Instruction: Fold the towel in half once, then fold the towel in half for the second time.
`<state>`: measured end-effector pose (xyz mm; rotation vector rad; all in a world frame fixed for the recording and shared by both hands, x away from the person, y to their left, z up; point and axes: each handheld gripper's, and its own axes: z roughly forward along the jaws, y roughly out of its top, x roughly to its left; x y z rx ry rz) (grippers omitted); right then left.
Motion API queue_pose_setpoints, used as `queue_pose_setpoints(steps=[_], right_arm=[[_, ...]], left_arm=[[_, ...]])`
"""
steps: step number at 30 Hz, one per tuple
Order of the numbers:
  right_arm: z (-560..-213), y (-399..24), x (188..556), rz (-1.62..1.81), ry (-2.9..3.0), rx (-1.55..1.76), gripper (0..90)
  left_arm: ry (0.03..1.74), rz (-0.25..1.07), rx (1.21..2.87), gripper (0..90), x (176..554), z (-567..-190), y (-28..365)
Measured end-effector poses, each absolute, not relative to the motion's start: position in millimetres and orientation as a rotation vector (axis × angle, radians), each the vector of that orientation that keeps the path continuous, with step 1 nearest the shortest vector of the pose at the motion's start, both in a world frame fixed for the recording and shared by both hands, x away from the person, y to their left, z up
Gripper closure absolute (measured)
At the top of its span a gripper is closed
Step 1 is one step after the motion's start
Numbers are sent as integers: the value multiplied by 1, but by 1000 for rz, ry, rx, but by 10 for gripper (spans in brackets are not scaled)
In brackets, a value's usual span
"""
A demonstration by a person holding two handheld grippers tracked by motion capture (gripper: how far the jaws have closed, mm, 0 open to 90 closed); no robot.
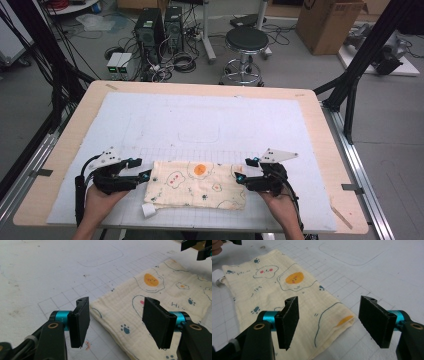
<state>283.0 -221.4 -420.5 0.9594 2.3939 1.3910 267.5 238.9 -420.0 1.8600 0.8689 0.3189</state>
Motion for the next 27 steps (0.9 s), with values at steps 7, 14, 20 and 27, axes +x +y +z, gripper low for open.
queue_pose_setpoints(steps=[7,14,20,27], right_arm=[[-423,-217,283,1365,2422,947,323],[-423,-214,285,1365,2424,930,323],[-423,-212,286,1360,2428,935,323],[-423,-212,288,1354,2430,948,325]], left_arm=[[856,331,1863,385,268,-420,239],[839,342,1875,382,268,-419,237],[836,346,1882,380,269,-419,237],[837,356,1895,380,272,-419,237]])
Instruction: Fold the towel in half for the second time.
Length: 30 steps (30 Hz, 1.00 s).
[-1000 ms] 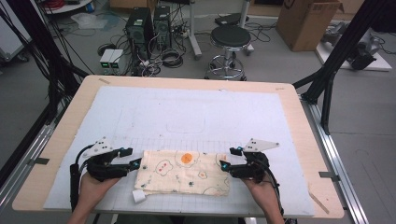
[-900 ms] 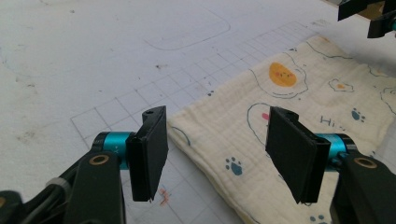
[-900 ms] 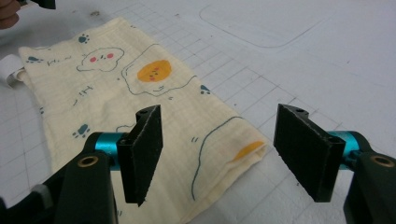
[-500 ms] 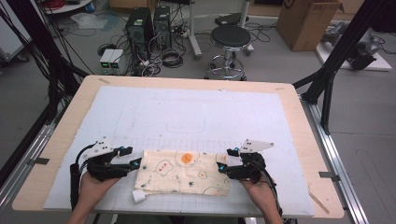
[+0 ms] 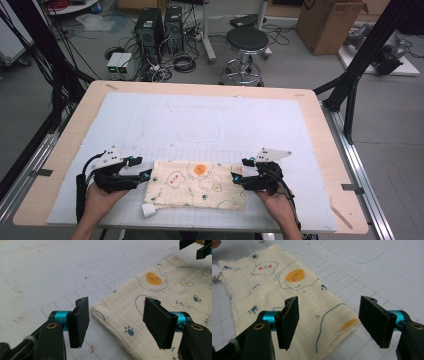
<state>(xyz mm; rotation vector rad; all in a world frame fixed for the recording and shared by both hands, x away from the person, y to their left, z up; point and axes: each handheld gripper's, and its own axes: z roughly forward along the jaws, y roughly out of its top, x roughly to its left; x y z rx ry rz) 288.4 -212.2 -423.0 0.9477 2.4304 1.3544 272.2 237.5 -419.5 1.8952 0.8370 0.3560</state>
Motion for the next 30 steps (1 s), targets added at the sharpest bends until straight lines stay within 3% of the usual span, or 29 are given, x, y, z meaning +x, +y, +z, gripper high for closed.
queue_pose_setpoints(steps=[18,30], right_arm=[[-407,-216,331,1364,2444,1015,329],[-426,-207,341,1249,2512,1107,422]], left_arm=[[931,338,1924,417,309,-409,234],[965,279,1955,486,327,-423,226]])
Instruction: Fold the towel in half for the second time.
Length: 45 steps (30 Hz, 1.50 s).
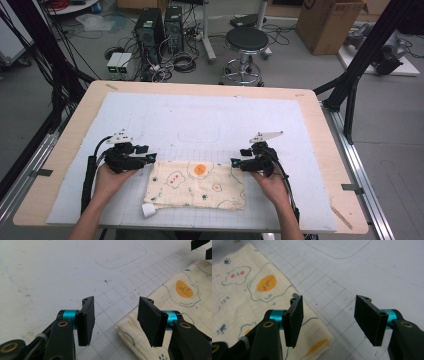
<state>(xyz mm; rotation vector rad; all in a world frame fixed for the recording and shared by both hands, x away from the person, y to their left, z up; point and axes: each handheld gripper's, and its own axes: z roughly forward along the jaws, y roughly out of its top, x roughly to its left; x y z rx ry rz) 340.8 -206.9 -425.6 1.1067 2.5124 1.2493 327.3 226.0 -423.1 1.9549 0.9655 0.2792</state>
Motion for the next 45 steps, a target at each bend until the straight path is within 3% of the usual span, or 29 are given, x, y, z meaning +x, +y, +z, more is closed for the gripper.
queue_pose_setpoints(steps=[18,28,45], right_arm=[[-439,-209,336,1213,2595,1159,670],[-441,-209,331,1212,2628,1119,842],[-419,-209,357,1292,2568,1156,859]], left_arm=[[962,221,2083,637,331,-440,217],[942,219,2079,829,324,-441,215],[972,336,1992,842,345,-411,219]])
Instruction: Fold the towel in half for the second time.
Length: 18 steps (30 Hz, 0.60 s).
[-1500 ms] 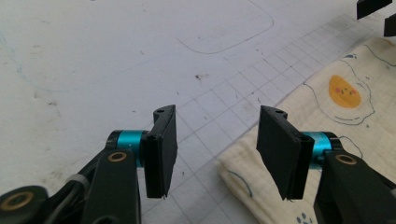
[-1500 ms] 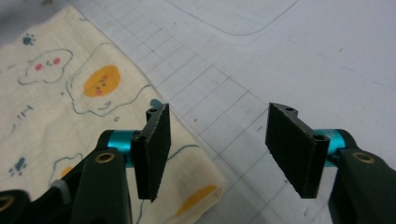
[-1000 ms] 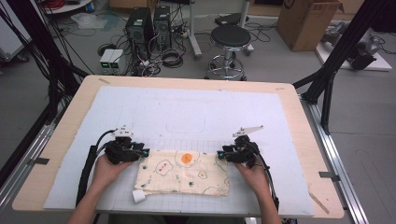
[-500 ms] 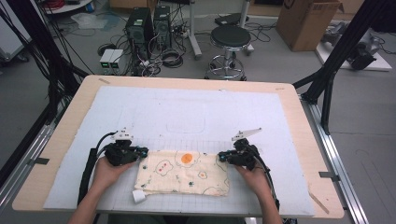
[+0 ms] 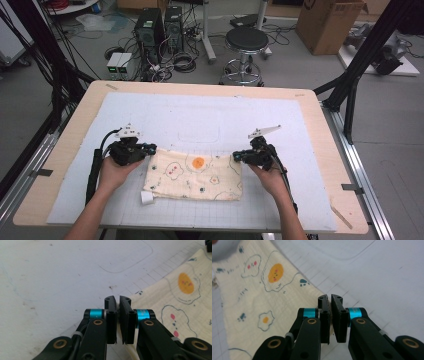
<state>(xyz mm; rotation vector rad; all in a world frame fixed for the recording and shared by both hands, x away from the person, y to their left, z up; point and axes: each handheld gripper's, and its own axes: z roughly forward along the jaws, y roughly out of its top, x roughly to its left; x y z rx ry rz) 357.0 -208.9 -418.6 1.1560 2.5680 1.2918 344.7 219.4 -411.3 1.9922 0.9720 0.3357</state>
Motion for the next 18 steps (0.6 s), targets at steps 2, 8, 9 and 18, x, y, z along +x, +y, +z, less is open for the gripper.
queue_pose_setpoints(steps=[2,8,9,18], right_arm=[[-418,-214,359,1364,2519,1177,859],[-427,-216,363,1360,2534,1235,859],[-427,-216,363,1362,2532,1228,859],[-420,-219,357,1466,2515,1208,859]], left_arm=[[980,331,1983,843,346,-413,221],[987,331,1994,843,345,-417,219],[989,328,1990,843,345,-417,220],[974,336,1977,843,338,-414,223]])
